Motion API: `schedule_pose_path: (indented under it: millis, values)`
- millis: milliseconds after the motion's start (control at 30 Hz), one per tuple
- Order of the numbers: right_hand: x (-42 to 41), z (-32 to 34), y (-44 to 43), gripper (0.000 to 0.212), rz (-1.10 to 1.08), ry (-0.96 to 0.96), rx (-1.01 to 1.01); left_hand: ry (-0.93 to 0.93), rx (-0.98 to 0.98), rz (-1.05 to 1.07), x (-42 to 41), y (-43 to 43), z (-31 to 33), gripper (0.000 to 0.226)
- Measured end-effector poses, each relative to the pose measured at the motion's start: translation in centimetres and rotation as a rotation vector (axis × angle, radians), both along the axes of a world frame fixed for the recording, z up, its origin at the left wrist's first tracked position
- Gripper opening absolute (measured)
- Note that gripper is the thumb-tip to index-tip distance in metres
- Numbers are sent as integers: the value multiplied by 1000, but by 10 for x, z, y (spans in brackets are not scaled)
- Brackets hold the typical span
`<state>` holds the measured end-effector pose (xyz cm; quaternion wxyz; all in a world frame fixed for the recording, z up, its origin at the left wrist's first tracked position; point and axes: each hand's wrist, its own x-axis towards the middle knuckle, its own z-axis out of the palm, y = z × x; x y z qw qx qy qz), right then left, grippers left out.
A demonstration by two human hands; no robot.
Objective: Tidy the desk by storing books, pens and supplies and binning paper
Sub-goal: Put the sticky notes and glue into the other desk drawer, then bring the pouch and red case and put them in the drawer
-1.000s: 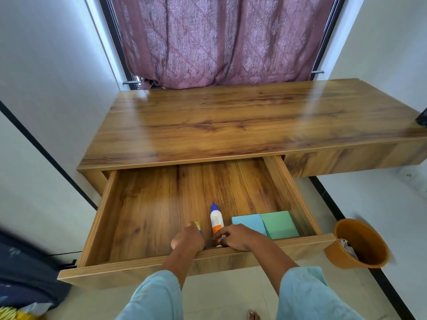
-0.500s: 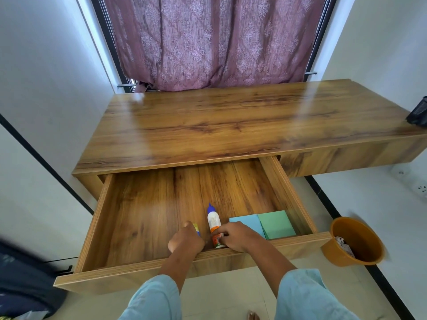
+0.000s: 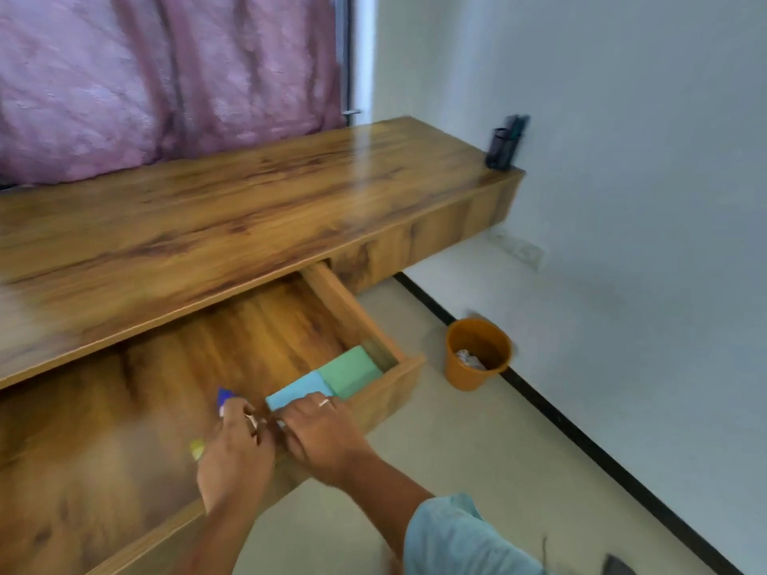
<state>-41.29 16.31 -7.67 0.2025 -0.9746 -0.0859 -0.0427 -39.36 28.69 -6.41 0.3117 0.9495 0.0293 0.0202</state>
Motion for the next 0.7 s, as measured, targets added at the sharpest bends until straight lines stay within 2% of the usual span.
schedule_pose_path:
  millis: [100, 200, 267, 333, 433, 567, 700]
  values:
    - [-30, -17, -35, 29, -127, -172, 117, -167, 28, -233, -14, -51, 2, 28]
    - [-69, -29, -88, 38, -324, -191, 59, -256, 78, -482, -37, -106, 6, 22]
    - [-101, -36, -125, 48, -484, -117, 45, -281, 79, -679, -55, -138, 3, 20]
    - [-138, -43, -160, 55, -663, 4, 44, -216, 50, -852, -72, -164, -5, 26]
    - [-203, -58, -205, 61, -911, 170, 33, -139, 107, -1076, -93, -198, -19, 36]
    - [-289, -80, -241, 62, -1186, 340, 109, -19, 177, -1226, -121, -245, -40, 30]
    - [-357, -98, -253, 63, -1298, 492, 144, 51, 274, -1364, -154, -286, -59, 31]
